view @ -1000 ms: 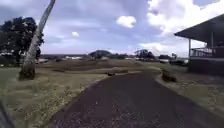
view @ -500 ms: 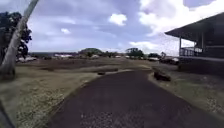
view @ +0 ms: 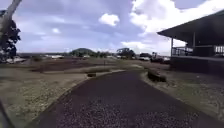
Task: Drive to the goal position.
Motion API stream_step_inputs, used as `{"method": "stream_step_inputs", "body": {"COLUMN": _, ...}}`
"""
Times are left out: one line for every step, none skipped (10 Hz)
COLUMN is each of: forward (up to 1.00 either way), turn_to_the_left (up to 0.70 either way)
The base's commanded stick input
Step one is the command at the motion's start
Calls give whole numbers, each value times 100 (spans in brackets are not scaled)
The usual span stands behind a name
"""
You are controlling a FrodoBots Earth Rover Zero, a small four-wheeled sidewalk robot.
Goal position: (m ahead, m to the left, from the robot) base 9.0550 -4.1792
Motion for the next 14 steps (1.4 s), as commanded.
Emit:
{"method": "stream_step_inputs", "body": {"forward": 70, "turn_to_the_left": 0}}
{"method": "stream_step_inputs", "body": {"forward": 70, "turn_to_the_left": 0}}
{"method": "stream_step_inputs", "body": {"forward": 70, "turn_to_the_left": 0}}
{"method": "stream_step_inputs", "body": {"forward": 70, "turn_to_the_left": 0}}
{"method": "stream_step_inputs", "body": {"forward": 70, "turn_to_the_left": 0}}
{"method": "stream_step_inputs", "body": {"forward": 70, "turn_to_the_left": 0}}
{"method": "stream_step_inputs", "body": {"forward": 70, "turn_to_the_left": 0}}
{"method": "stream_step_inputs", "body": {"forward": 70, "turn_to_the_left": 0}}
{"method": "stream_step_inputs", "body": {"forward": 70, "turn_to_the_left": -21}}
{"method": "stream_step_inputs", "body": {"forward": 70, "turn_to_the_left": -33}}
{"method": "stream_step_inputs", "body": {"forward": 70, "turn_to_the_left": -35}}
{"method": "stream_step_inputs", "body": {"forward": 70, "turn_to_the_left": -35}}
{"method": "stream_step_inputs", "body": {"forward": 70, "turn_to_the_left": -35}}
{"method": "stream_step_inputs", "body": {"forward": 70, "turn_to_the_left": -35}}
